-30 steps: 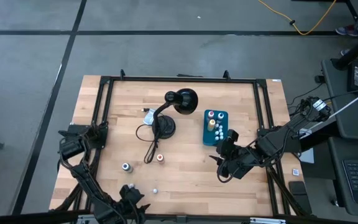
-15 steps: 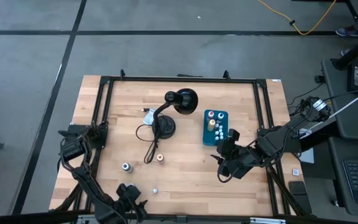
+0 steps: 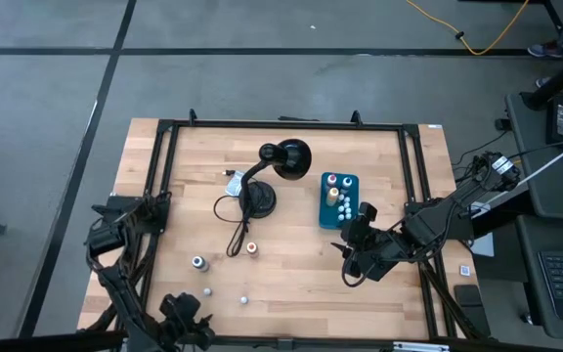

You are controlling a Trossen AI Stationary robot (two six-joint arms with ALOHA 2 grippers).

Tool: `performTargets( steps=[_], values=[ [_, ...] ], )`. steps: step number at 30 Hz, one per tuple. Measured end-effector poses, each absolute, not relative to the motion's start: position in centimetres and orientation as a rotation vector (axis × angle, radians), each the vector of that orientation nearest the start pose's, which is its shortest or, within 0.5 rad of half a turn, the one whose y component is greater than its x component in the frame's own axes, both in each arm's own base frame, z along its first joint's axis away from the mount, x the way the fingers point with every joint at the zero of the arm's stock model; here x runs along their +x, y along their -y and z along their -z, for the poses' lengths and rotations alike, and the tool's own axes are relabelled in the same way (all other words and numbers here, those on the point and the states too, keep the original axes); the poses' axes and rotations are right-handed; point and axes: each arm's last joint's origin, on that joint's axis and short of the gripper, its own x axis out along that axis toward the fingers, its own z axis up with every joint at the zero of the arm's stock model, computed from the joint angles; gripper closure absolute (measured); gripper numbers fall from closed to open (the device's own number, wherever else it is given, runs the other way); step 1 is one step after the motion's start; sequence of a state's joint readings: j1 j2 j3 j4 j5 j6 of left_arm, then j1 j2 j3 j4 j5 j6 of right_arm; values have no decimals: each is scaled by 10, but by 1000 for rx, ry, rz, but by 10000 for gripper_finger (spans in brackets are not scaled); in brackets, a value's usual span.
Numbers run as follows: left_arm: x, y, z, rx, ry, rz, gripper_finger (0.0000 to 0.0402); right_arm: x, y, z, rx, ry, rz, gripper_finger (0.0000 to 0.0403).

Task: Pick & Place food coloring
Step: Put the small orange food coloring bottle into the blue bin

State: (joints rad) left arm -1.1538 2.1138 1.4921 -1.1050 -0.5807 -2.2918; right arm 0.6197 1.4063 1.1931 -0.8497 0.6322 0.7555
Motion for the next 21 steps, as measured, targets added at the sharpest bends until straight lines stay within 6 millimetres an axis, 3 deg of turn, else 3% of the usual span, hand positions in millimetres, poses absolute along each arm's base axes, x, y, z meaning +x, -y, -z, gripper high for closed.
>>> performTargets(
  steps=[9, 21],
  values=[
    [161, 339, -111, -585, -762, -857, 163, 232, -145, -291, 85, -781, 325, 175],
    [165, 325, -100, -482, -670, -954, 163, 232, -145, -291, 85, -781, 325, 175]
  ],
)
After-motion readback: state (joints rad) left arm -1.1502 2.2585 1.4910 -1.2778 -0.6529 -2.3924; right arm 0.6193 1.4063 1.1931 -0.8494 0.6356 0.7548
